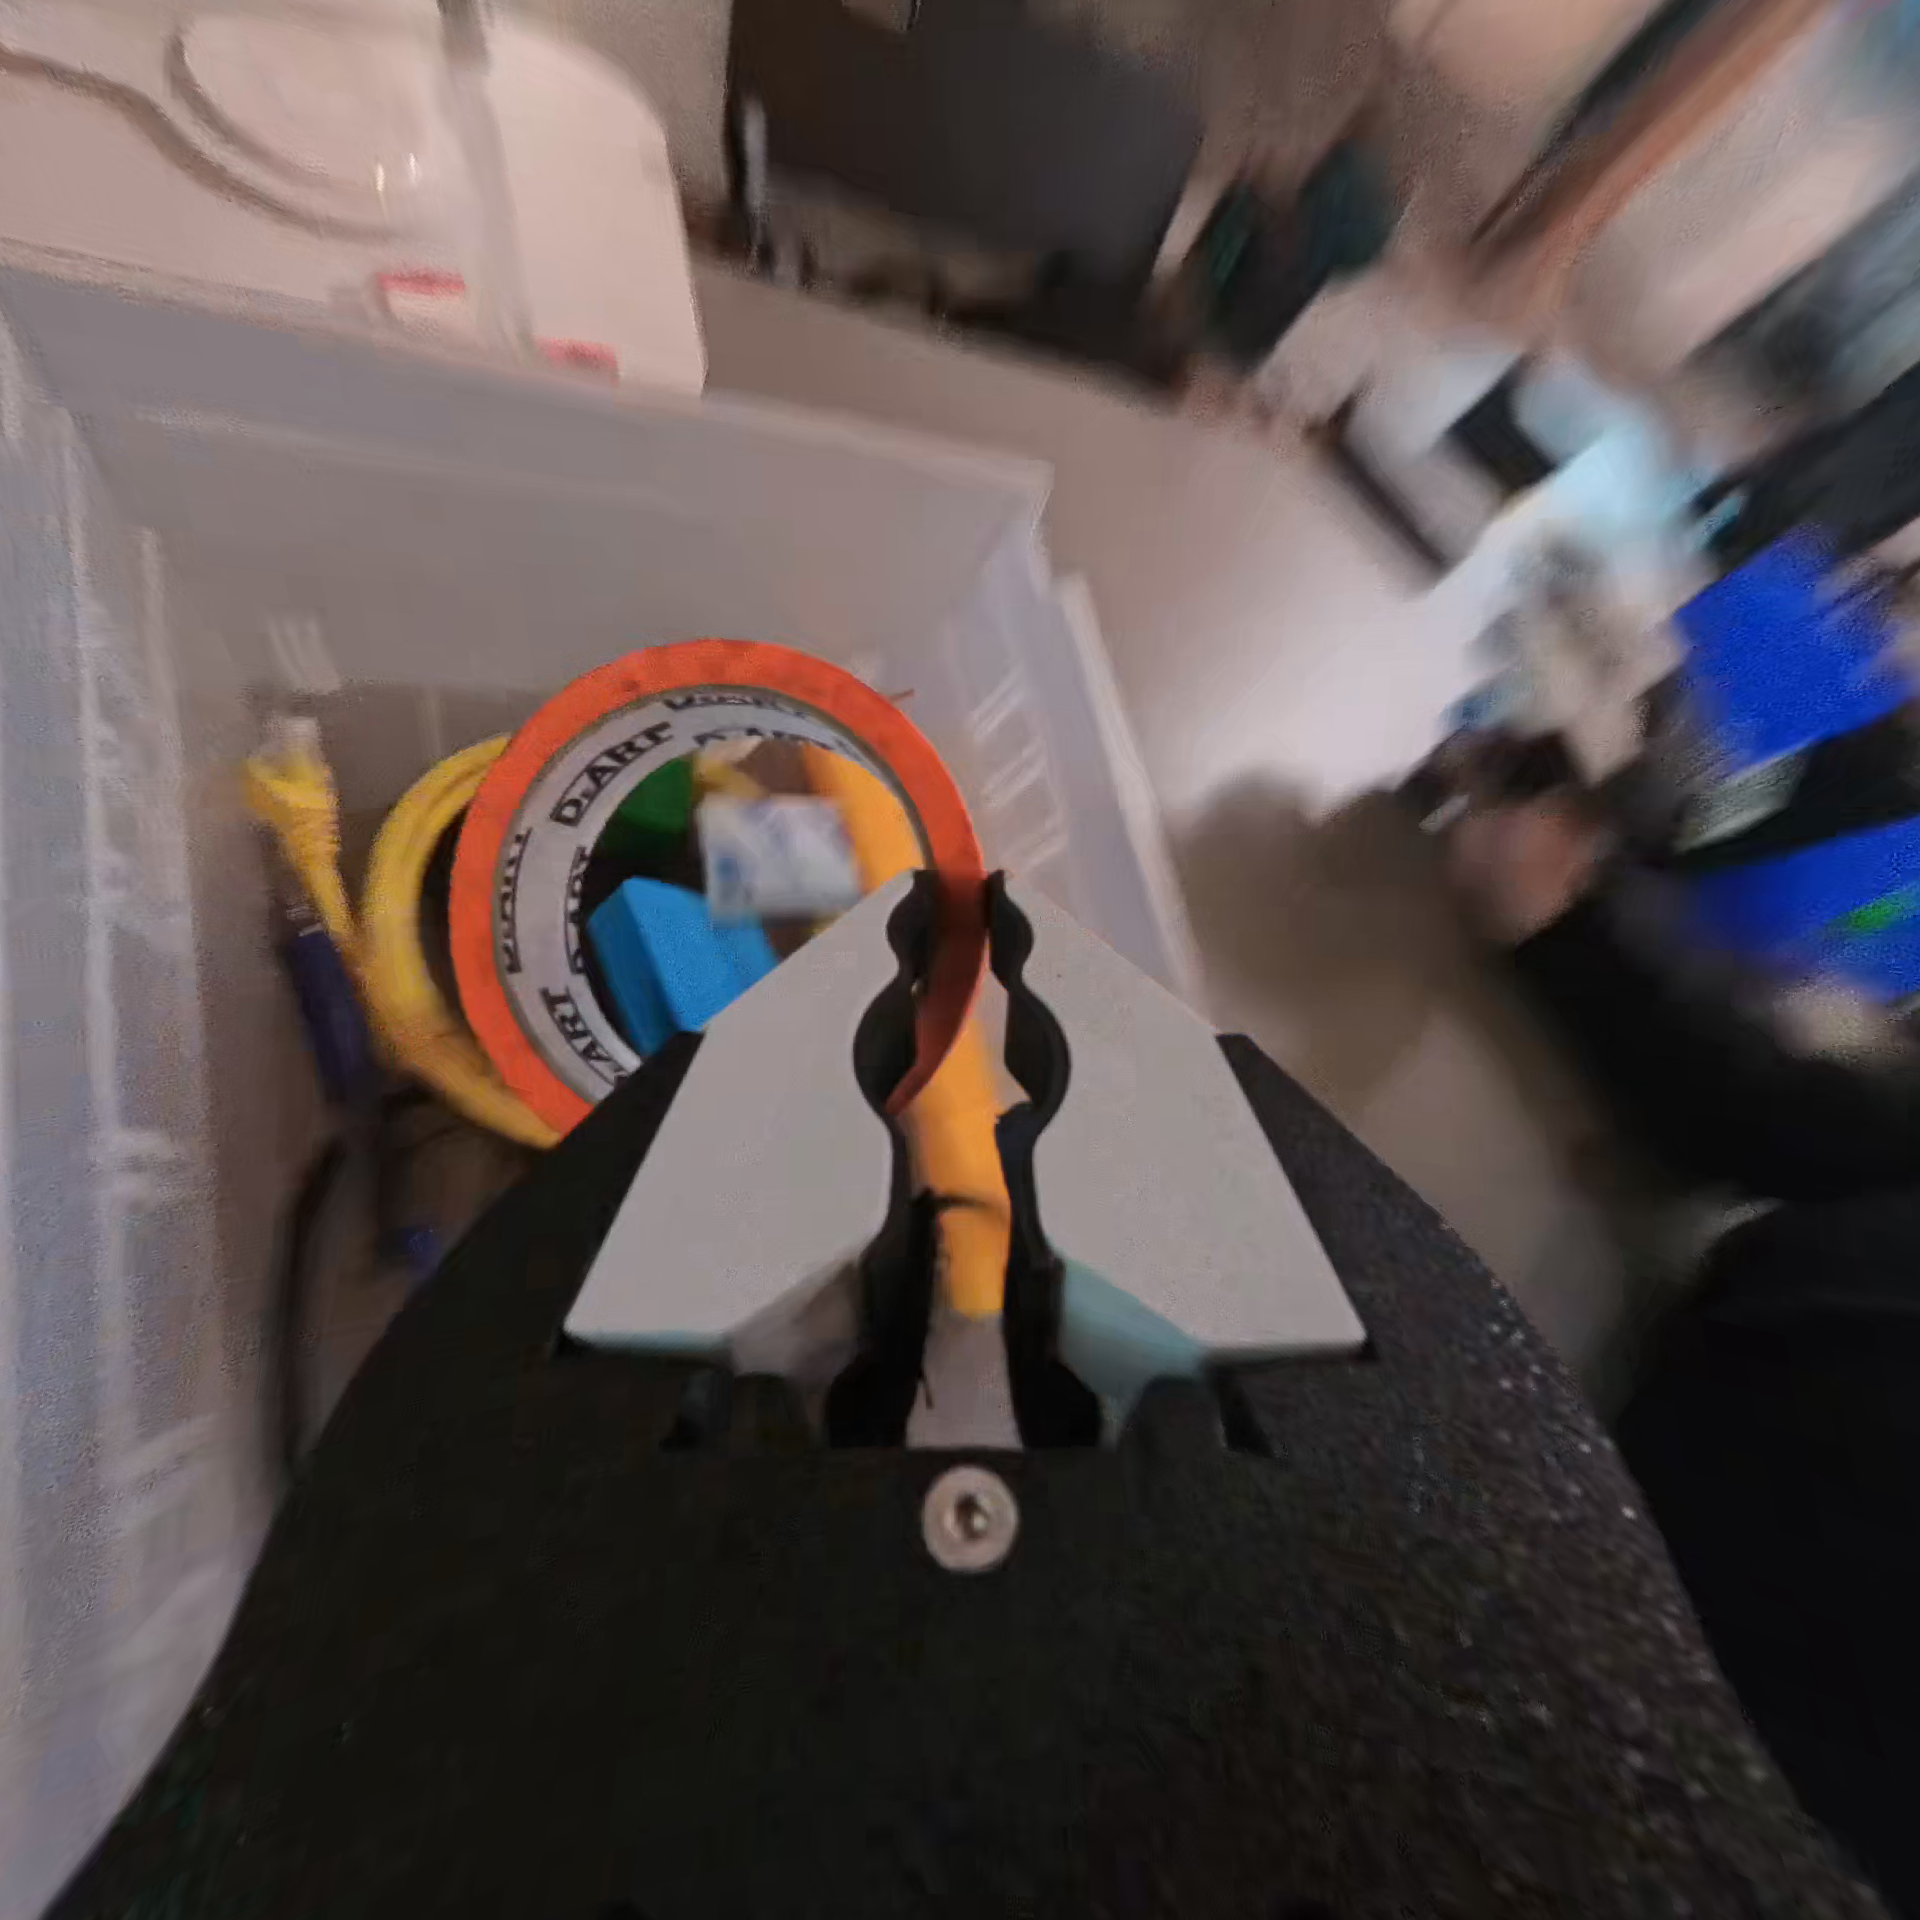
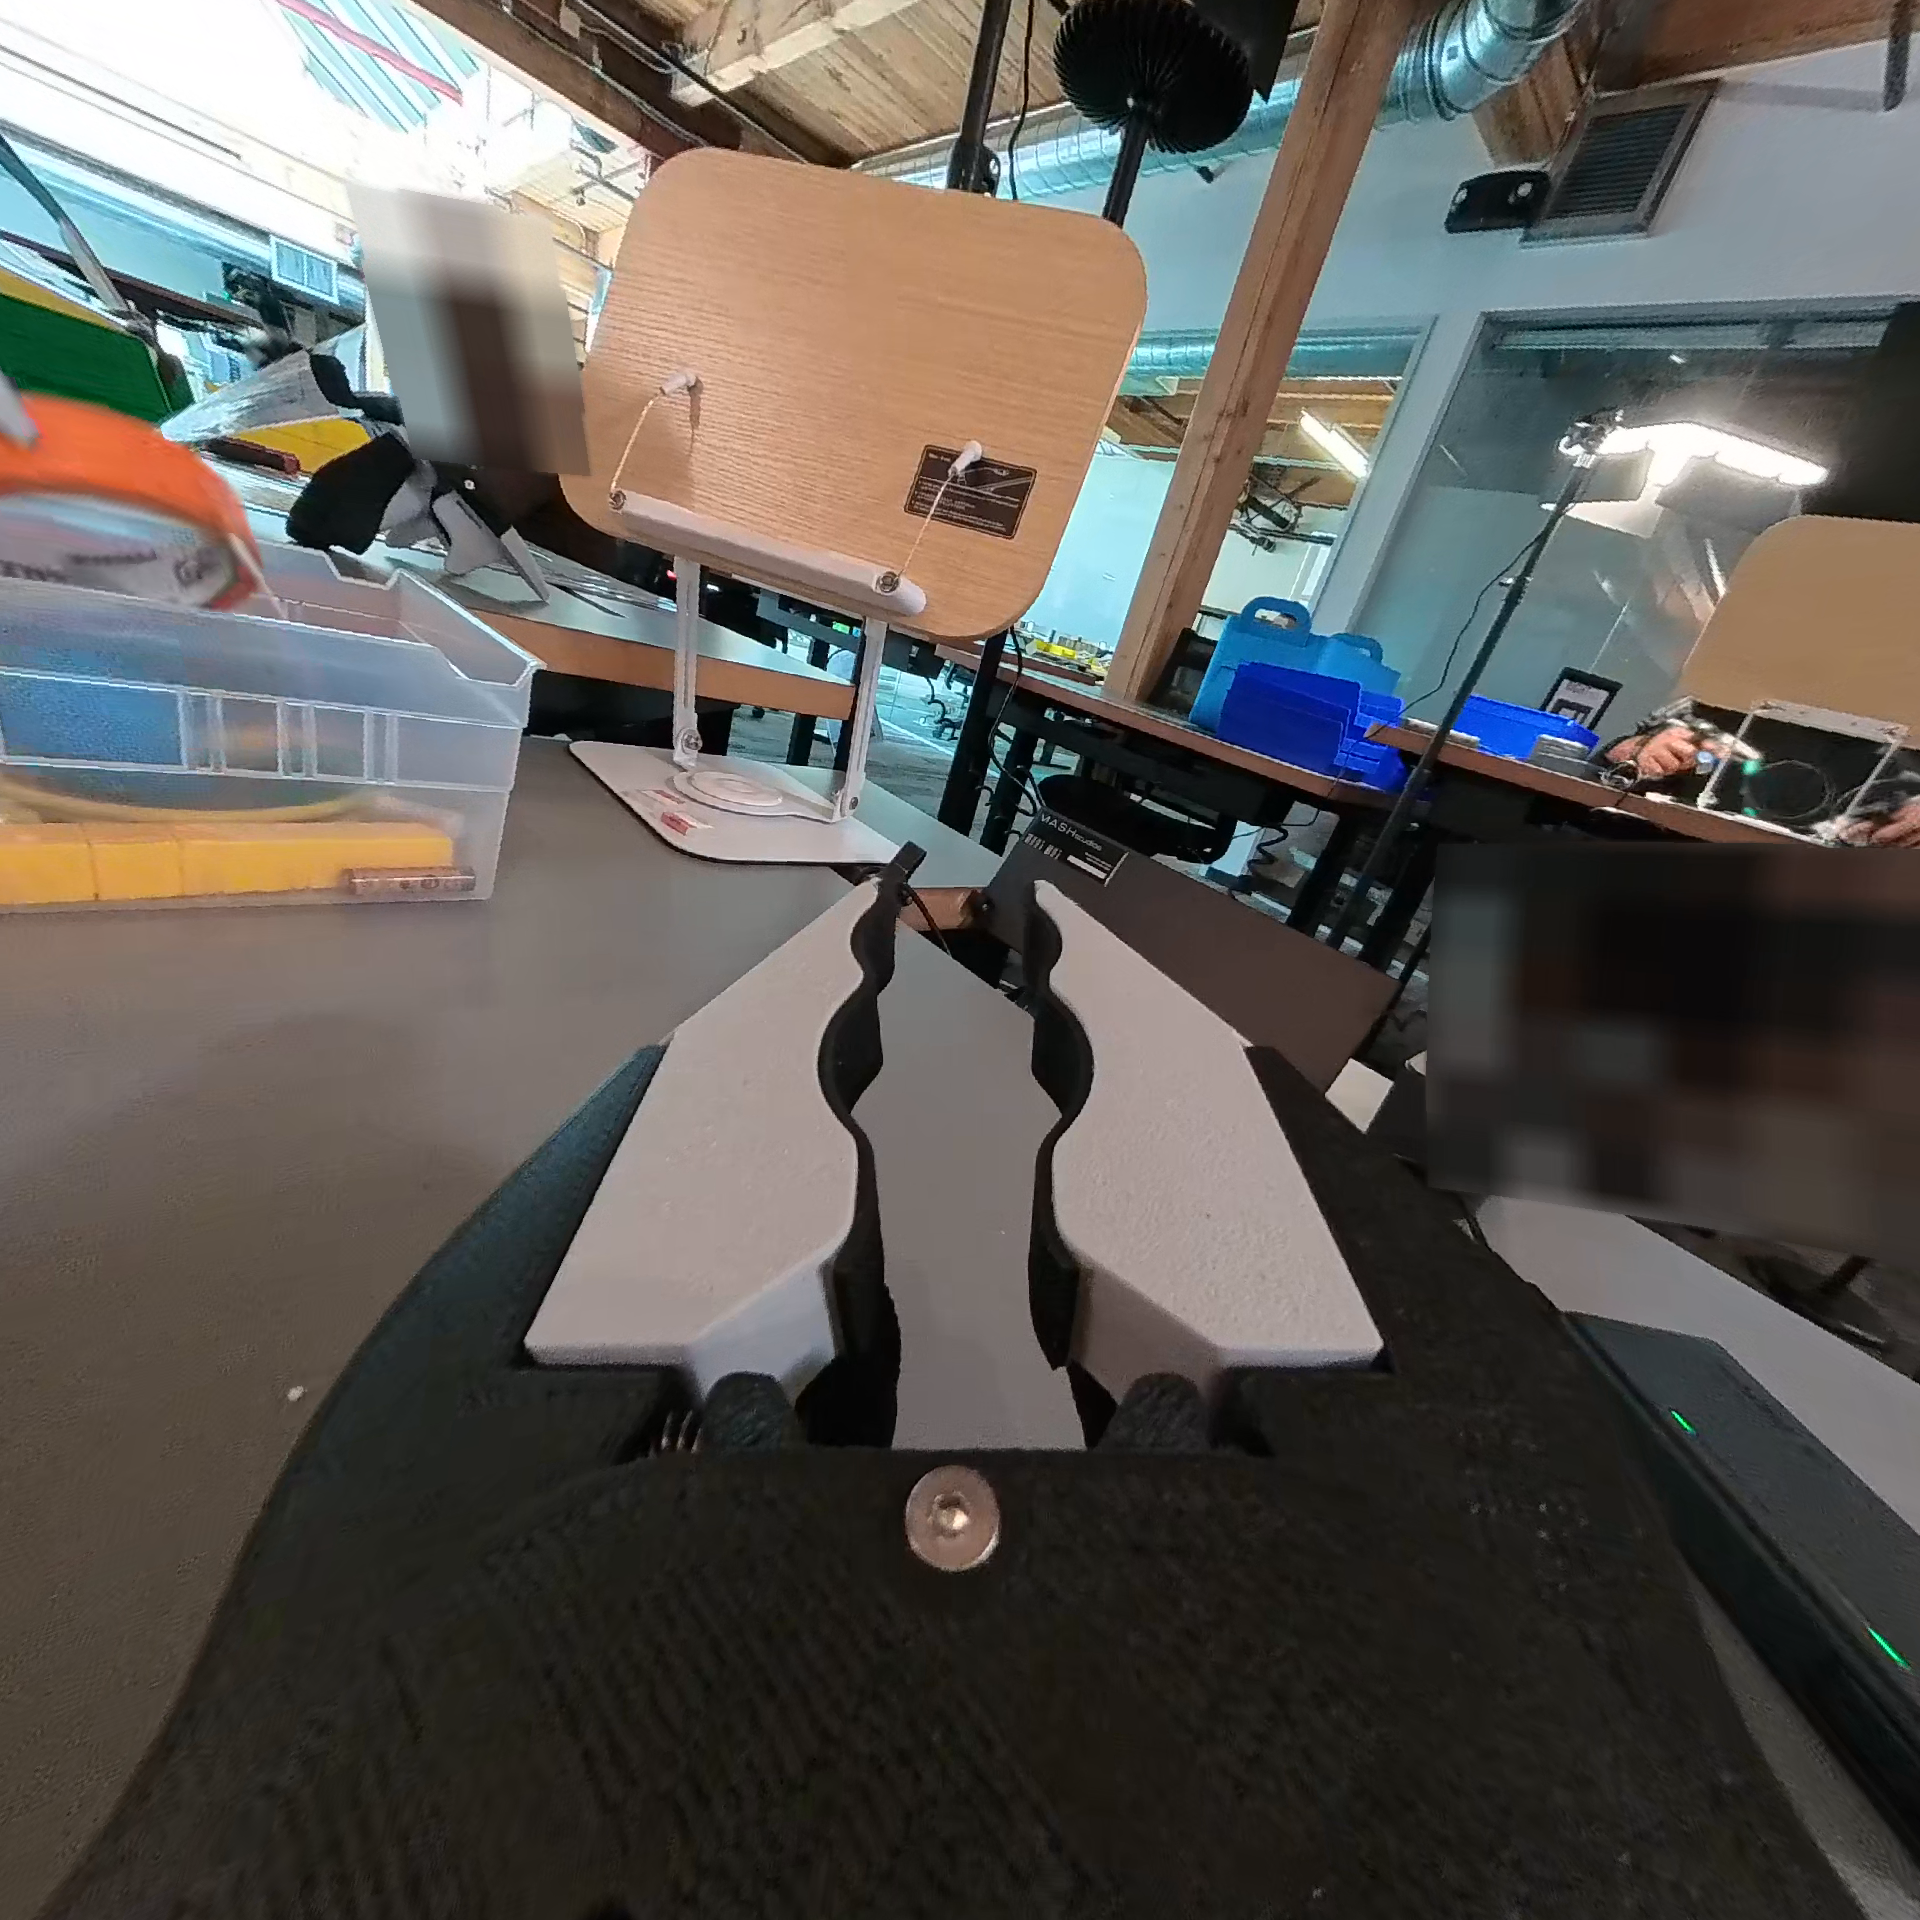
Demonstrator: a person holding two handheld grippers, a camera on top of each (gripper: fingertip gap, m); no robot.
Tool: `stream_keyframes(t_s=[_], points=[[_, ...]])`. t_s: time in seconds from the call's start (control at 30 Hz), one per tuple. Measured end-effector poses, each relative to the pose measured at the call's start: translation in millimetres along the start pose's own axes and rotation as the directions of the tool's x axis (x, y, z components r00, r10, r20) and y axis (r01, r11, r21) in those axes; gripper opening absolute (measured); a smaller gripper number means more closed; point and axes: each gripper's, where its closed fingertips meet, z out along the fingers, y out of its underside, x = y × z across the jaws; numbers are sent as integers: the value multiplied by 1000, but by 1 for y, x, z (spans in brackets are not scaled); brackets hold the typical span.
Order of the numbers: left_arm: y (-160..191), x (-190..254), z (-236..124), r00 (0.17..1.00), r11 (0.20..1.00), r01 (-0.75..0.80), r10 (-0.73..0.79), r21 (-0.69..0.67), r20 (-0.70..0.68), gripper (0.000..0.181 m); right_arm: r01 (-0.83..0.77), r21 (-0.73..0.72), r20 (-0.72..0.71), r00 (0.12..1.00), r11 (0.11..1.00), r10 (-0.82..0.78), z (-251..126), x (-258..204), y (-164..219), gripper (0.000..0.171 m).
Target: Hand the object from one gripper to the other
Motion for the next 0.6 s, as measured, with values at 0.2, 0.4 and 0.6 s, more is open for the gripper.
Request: stream_keyframes(t_s=[0.2, 0.4, 0.6], points=[[-57, 35, -46, 923, 858, 305, -158, 414, -351, 7, -9, 4, 10, 1000, 1000, 9, 0, -1, -1, 23], [-89, 158, -47, 893, 727, 102, 233, 679, -384, 8, -7, 8, 28, 1000, 1000, 7, -3, -4, -2, 23], [-83, 256, 55, 853, 543, -104, 479, 833, -206, 8, 7, 29, 1, 1000, 1000, -7, -17, 12, -6, 23]])
